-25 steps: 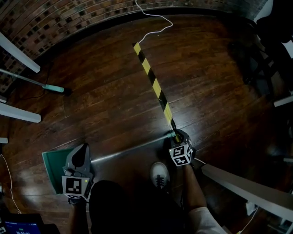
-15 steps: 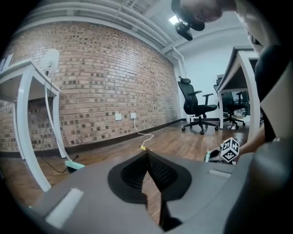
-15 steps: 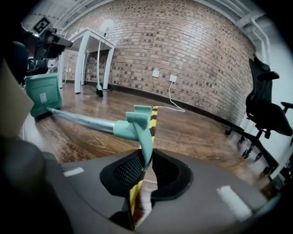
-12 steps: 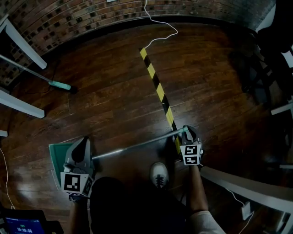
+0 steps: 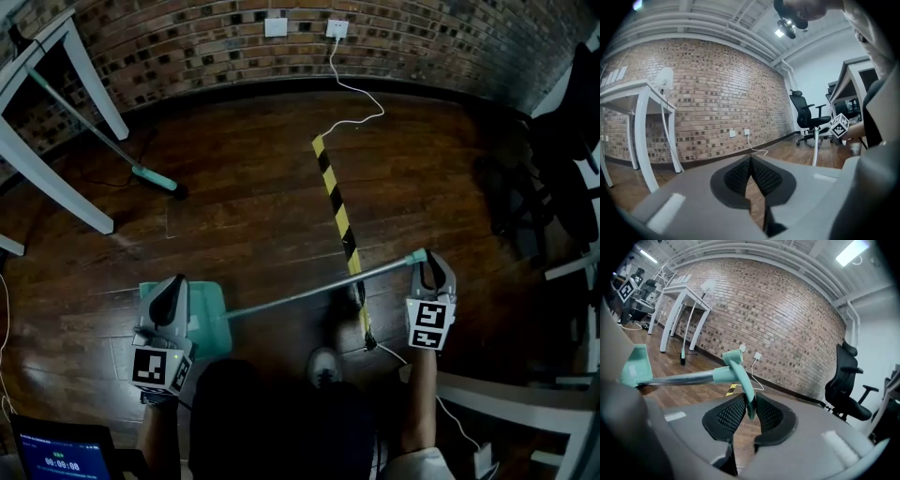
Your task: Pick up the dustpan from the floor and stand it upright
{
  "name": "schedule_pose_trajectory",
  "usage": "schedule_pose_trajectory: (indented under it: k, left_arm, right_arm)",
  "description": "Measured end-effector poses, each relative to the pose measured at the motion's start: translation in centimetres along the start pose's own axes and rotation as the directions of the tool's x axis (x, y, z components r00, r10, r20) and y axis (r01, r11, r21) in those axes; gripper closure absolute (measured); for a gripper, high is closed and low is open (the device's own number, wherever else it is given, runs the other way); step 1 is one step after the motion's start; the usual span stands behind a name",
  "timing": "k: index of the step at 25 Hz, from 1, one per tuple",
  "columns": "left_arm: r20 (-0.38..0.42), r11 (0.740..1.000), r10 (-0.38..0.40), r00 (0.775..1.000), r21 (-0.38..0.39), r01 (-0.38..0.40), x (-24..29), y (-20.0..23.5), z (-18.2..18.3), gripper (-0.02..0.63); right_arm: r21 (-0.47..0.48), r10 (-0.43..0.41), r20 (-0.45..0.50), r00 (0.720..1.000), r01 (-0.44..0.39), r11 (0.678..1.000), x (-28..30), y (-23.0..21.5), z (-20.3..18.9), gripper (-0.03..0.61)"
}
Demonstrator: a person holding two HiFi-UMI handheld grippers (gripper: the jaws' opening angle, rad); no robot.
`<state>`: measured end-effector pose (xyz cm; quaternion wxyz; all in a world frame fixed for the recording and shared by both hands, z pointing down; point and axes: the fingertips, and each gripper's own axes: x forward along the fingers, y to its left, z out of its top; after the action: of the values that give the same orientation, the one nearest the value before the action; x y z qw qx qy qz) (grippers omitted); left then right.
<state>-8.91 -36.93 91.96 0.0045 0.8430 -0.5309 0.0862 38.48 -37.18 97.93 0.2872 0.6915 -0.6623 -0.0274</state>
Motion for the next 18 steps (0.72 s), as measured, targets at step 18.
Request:
schedule_pose_trajectory:
  k: [18]
  left_arm:
    - [-0.086,0.999,0.045,0.995,-0.017,-0.046,-5.4,3.1,31.3,0.612]
  right_arm:
    - [-0.146,0.088,-0.241,0.967,-0.125,0.981,-9.5,-1.3,20.7,0.43]
